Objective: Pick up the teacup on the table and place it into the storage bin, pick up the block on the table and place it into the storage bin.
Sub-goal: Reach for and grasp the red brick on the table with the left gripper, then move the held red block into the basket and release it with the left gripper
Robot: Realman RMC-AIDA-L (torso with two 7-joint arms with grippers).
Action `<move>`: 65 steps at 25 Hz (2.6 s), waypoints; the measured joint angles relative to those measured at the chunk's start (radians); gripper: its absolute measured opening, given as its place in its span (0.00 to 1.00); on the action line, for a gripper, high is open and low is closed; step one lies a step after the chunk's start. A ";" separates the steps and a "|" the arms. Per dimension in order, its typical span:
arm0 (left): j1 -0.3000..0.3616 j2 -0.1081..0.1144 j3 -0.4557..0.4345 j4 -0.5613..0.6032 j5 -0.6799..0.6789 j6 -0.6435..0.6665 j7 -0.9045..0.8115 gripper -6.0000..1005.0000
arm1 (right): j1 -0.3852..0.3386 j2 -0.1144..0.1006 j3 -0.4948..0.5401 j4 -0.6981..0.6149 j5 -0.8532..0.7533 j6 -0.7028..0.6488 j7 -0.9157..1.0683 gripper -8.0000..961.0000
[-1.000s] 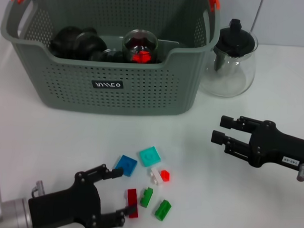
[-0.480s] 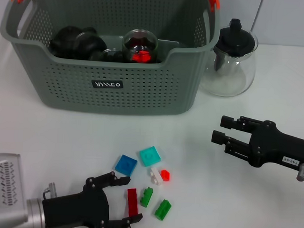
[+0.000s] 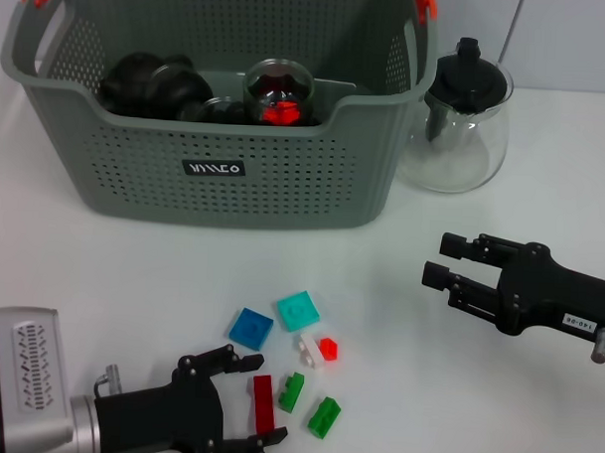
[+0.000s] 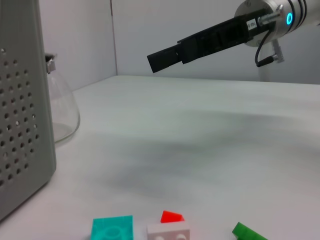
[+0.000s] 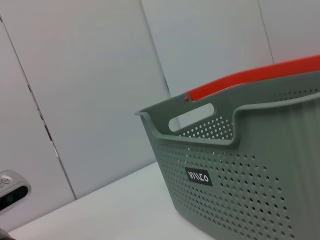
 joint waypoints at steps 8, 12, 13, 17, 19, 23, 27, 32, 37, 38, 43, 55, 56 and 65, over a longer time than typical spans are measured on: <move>-0.001 -0.001 0.002 -0.001 0.000 -0.006 0.001 0.84 | -0.001 0.000 0.000 0.000 0.000 0.003 0.000 0.58; 0.000 -0.001 0.005 -0.007 0.000 -0.019 0.001 0.84 | 0.000 0.000 0.000 0.000 0.000 0.004 0.000 0.58; -0.001 -0.001 0.008 -0.009 0.000 -0.023 0.001 0.84 | 0.000 0.000 0.000 0.000 0.000 0.004 0.000 0.58; -0.002 -0.001 0.032 -0.011 -0.002 -0.034 0.001 0.84 | 0.001 0.000 0.000 0.000 0.000 0.004 0.000 0.58; -0.003 -0.002 0.037 -0.012 -0.005 -0.037 0.001 0.84 | 0.001 0.000 0.000 0.000 0.000 0.004 0.000 0.58; -0.003 -0.002 0.035 -0.012 -0.007 -0.035 0.017 0.82 | 0.000 0.000 0.000 0.000 0.000 0.004 0.000 0.58; -0.001 -0.001 0.031 -0.009 -0.009 -0.036 0.023 0.79 | 0.000 0.000 0.000 0.000 0.000 0.004 0.000 0.58; 0.007 0.000 0.023 0.006 -0.026 -0.011 0.017 0.76 | 0.000 0.000 0.002 0.000 0.000 0.004 0.000 0.58; 0.028 0.015 -0.060 0.097 -0.025 0.189 -0.077 0.69 | 0.000 -0.003 0.002 0.000 0.000 0.004 0.011 0.58; 0.031 0.021 -0.090 0.118 -0.025 0.246 -0.099 0.69 | 0.000 -0.004 0.002 0.000 0.000 0.004 0.013 0.58; -0.008 0.069 -0.365 0.207 -0.061 0.568 -0.227 0.69 | 0.001 -0.002 0.001 0.000 0.000 0.017 0.014 0.58; -0.299 0.126 -0.325 0.498 -0.211 0.288 -0.887 0.71 | 0.000 0.000 0.000 0.000 0.000 0.032 0.014 0.58; -0.316 0.128 -0.288 0.514 -0.210 0.252 -0.918 0.71 | 0.000 0.000 0.000 0.000 0.000 0.032 0.014 0.58; -0.459 0.137 0.087 0.536 -0.111 -0.190 -1.146 0.72 | -0.002 0.001 -0.002 0.000 0.000 0.024 0.011 0.58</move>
